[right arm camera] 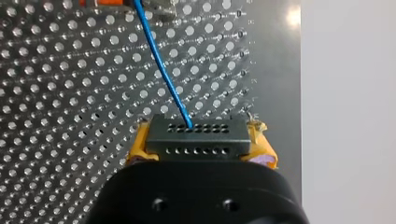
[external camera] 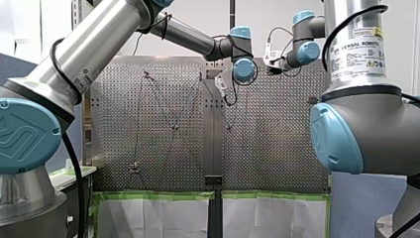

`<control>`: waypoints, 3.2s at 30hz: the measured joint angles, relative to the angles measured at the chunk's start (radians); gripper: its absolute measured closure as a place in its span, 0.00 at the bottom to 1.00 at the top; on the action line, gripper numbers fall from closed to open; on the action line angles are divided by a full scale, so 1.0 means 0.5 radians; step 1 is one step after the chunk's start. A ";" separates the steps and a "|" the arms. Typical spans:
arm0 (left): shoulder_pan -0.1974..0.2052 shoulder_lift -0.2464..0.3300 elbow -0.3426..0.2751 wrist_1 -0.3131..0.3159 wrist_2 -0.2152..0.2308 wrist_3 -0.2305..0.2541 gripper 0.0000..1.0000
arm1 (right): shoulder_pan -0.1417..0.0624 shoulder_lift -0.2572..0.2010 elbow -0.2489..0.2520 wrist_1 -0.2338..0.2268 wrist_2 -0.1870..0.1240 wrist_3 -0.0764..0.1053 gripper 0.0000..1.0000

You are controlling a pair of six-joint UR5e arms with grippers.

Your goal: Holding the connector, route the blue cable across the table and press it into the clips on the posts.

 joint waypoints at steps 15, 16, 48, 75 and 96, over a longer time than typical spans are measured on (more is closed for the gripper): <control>0.000 0.000 0.000 0.000 0.000 0.000 1.00 | 0.009 0.002 0.002 -0.002 0.007 -0.001 1.00; 0.000 0.000 0.000 0.000 0.000 0.000 1.00 | 0.013 0.003 0.002 -0.001 0.012 -0.001 1.00; 0.000 0.000 0.000 0.000 0.000 0.000 1.00 | 0.086 0.007 0.016 0.011 0.198 0.003 1.00; 0.000 0.000 0.000 0.000 0.000 0.000 1.00 | 0.086 0.007 0.015 0.011 0.198 0.003 1.00; 0.000 0.000 0.000 0.000 0.000 0.000 1.00 | 0.086 0.007 0.015 0.011 0.198 0.003 1.00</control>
